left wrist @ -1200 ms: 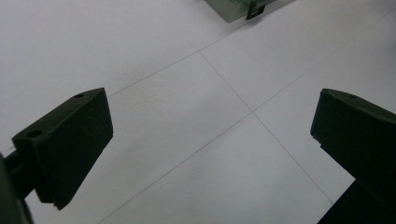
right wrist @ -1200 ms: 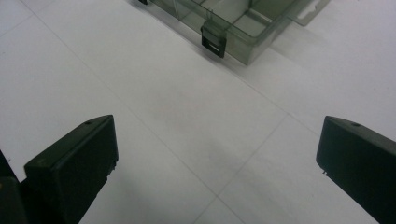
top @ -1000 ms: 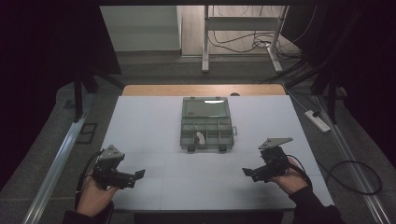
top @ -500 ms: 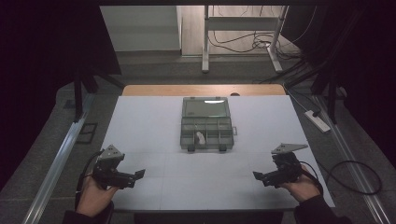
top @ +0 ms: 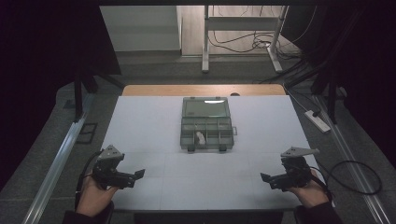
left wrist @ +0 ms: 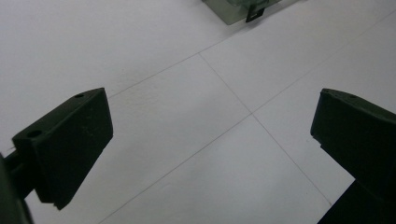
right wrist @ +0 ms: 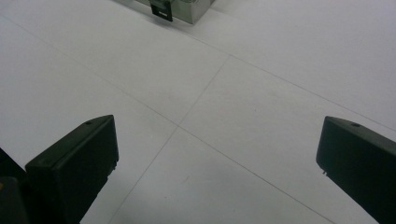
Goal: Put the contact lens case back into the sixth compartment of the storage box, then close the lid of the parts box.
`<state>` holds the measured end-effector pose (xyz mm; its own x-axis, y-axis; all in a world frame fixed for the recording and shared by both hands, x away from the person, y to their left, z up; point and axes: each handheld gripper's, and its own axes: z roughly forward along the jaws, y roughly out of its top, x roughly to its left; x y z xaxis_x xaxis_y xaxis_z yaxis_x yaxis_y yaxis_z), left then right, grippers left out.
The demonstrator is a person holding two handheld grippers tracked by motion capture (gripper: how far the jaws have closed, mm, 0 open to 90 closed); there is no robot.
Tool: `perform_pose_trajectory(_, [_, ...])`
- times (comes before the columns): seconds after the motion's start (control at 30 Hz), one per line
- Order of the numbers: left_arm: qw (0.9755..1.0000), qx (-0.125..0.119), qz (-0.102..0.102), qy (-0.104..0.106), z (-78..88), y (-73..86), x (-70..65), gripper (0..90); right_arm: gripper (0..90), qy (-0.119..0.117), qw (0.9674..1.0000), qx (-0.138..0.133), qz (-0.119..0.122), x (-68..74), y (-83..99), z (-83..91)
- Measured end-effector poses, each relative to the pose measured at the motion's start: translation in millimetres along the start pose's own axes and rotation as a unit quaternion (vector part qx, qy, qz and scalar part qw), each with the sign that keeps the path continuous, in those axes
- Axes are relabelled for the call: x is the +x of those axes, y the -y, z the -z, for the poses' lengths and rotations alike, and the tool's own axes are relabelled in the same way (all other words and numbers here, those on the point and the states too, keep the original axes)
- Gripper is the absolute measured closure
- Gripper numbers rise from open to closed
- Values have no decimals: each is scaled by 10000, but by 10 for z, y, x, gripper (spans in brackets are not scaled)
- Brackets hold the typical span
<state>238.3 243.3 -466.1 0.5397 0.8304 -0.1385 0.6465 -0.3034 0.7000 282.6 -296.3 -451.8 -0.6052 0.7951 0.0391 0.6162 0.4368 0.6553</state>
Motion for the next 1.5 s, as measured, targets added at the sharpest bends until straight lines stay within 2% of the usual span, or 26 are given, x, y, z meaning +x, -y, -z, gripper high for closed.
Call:
perform_pose_trajectory(0.33, [10000,-2,35,-16,-2,0,1,0,0,89,9999,20,-77,-11,39,80])
perform_pose_trajectory(0.9, [10000,33,59,22,-8,-8,8,0,0,67,9999,81,-59,-9,30,69])
perform_pose_trajectory(1.13, [9999,51,105,63,-13,-16,24,0,0,51,10000,30,15,0,13,71])
perform_pose_trajectory(1.33, [9997,30,181,175,-34,-39,30,0,0,-20,10000,-10,79,9,-26,65])
perform_pose_trajectory(1.5, [9996,19,207,180,-57,-71,46,0,0,-108,9998,-34,175,22,-69,45])
